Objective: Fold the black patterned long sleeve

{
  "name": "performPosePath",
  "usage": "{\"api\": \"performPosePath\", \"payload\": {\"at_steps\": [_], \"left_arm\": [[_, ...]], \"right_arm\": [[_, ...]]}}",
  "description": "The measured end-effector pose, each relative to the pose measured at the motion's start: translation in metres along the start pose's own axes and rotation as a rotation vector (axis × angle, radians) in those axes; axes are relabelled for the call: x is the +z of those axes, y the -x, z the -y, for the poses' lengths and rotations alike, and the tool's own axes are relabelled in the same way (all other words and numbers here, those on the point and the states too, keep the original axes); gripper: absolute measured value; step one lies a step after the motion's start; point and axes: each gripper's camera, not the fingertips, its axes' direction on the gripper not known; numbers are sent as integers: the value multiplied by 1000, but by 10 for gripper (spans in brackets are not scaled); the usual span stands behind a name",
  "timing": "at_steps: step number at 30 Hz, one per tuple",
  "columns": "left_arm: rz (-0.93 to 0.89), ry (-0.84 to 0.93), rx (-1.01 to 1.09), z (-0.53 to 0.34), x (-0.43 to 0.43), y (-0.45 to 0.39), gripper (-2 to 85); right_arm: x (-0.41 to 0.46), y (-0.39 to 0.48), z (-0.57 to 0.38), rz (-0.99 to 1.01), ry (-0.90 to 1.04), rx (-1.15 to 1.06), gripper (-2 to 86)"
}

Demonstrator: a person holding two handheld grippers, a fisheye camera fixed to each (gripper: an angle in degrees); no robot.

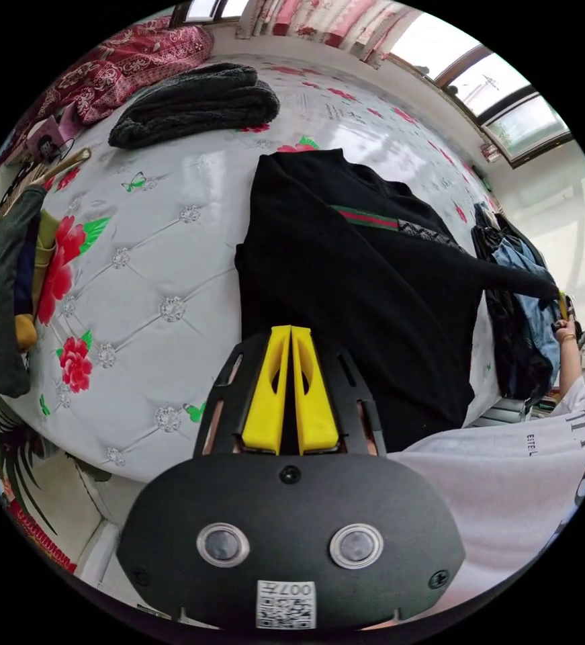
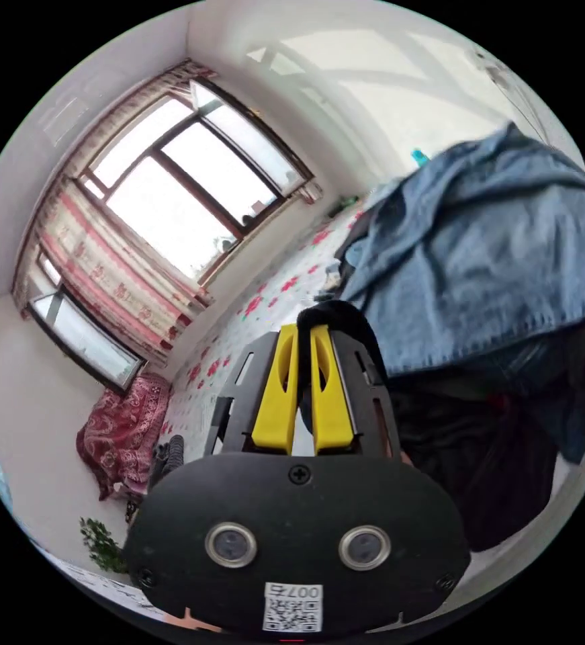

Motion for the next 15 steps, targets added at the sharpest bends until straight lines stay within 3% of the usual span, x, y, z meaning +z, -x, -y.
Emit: {"api": "performPosePath", "payload": {"at_steps": [4, 6, 10, 14, 15], "left_arm": [[-22, 12, 2, -10, -14, 24, -10], [-27, 0, 2, -13, -27, 34, -9], [-57, -43, -7, -21, -56, 61, -9], [-124, -94, -20, -33, -78, 81, -10], [-149, -109, -21, -38, -83, 86, -10]], "right_arm": [[33, -96, -50, -8, 141, 418, 2], [41, -80, -60, 2, 139, 372, 2], [49, 72, -68, 204, 199, -146, 2], [9, 258, -167, 502, 269, -746, 2], [2, 277, -187, 544, 282, -806, 2]]}}
